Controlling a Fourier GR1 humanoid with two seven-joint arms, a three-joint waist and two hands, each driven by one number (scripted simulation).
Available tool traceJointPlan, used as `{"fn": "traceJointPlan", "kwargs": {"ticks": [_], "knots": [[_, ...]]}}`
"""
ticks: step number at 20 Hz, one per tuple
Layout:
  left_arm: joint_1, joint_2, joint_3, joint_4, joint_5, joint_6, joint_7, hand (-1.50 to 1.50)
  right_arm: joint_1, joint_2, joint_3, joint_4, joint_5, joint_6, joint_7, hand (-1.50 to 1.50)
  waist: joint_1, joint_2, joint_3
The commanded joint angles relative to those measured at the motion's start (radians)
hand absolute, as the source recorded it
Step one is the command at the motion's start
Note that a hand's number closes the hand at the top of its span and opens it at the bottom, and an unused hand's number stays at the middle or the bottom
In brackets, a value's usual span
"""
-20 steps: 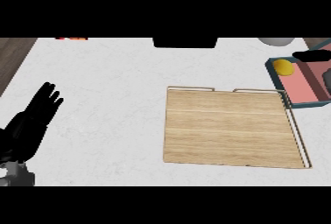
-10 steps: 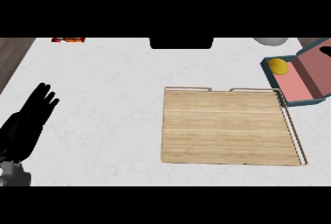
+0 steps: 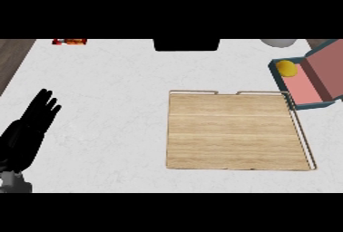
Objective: Pick the lemon from the tray and place it in the cardboard box
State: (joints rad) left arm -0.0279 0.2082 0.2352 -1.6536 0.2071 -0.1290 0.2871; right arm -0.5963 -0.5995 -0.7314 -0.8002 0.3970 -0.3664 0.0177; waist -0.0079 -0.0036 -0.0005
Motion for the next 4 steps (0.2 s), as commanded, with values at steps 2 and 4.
{"fn": "traceJointPlan", "kwargs": {"ticks": [2, 4], "knots": [[-0.005, -0.019, -0.004, 0.037, -0.007, -0.009, -0.048, 0.00, 0.099, -0.066, -0.005, -0.040, -0.079, 0.082, -0.025, -1.50, 0.008, 0.004, 0.001], [-0.052, -0.025, -0.021, 0.064, -0.040, 0.024, -0.026, 0.00, 0.149, -0.026, 0.028, -0.156, -0.095, 0.087, 0.034, -1.50, 0.004, 0.003, 0.000]]}}
